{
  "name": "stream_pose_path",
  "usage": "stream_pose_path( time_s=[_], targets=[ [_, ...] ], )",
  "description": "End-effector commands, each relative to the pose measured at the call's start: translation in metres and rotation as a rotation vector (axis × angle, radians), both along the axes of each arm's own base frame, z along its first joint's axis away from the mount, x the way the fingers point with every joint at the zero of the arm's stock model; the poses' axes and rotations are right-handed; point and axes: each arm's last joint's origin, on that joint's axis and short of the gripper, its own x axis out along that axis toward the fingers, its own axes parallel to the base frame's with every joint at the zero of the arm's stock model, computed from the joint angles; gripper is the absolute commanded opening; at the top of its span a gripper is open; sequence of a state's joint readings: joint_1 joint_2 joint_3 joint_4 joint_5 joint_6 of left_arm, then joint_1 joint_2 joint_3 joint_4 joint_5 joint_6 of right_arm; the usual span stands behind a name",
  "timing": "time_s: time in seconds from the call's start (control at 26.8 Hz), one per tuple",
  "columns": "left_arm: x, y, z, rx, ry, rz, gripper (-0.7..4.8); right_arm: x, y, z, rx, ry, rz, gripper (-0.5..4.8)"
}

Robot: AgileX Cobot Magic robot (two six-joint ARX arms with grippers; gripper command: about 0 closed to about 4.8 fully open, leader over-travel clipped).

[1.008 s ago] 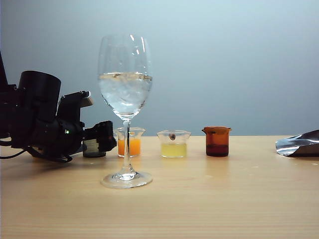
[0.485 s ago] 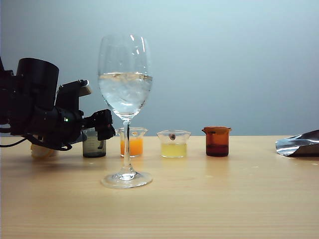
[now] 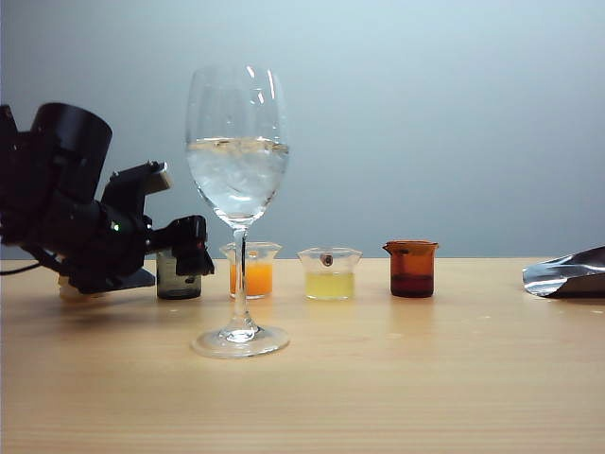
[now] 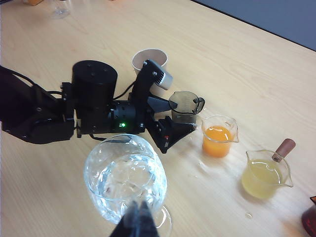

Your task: Pick up the first measuring cup from the left, pour the coconut rum inside into the goblet, and finally put the measuring cup back in its original place.

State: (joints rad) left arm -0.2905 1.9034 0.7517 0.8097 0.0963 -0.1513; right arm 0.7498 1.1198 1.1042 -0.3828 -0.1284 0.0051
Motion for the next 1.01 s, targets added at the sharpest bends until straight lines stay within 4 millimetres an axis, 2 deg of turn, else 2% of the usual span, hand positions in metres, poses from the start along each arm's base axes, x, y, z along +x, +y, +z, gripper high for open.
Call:
stream_pose_path(
  time_s=[0.04, 0.34, 0.67, 0.75, 0.82, 0.9, 0.93, 0.97, 1.01],
  targets=[
    [-0.004, 0.000, 0.007, -0.009, -0.004, -0.013, 4.62, -0.001, -0.001, 0.004, 0.023, -0.008, 0.002, -0.09],
    [-0.014, 0.003, 0.019, 0.020, 0.095, -0.025, 4.61, -0.007, -0.006, 0.011, 0.052, -0.019, -0.001, -0.09],
    [-0.030, 0.004, 0.044, 0.010, 0.166, -0.084, 4.54, -0.016, -0.015, 0.020, 0.079, -0.049, -0.004, -0.09],
    [-0.038, 0.006, 0.055, 0.008, 0.192, -0.103, 3.93, -0.020, -0.019, 0.022, 0.079, -0.049, -0.004, -0.09],
    [-0.046, 0.008, 0.065, 0.018, 0.212, -0.104, 2.92, -0.024, -0.022, 0.023, 0.076, -0.048, -0.008, -0.09],
    [-0.052, 0.010, 0.072, 0.019, 0.226, -0.104, 1.11, -0.026, -0.024, 0.024, 0.077, -0.048, -0.007, -0.09],
    [-0.055, 0.011, 0.075, 0.020, 0.234, -0.104, -0.25, -0.027, -0.025, 0.024, 0.077, -0.050, -0.007, -0.09],
    [-0.058, 0.012, 0.079, 0.020, 0.239, -0.100, 0.07, -0.028, -0.026, 0.025, 0.079, -0.052, -0.008, -0.09],
    [-0.061, 0.013, 0.082, 0.020, 0.239, -0.102, -0.06, -0.029, -0.027, 0.026, 0.079, -0.052, -0.007, -0.09]
  ],
)
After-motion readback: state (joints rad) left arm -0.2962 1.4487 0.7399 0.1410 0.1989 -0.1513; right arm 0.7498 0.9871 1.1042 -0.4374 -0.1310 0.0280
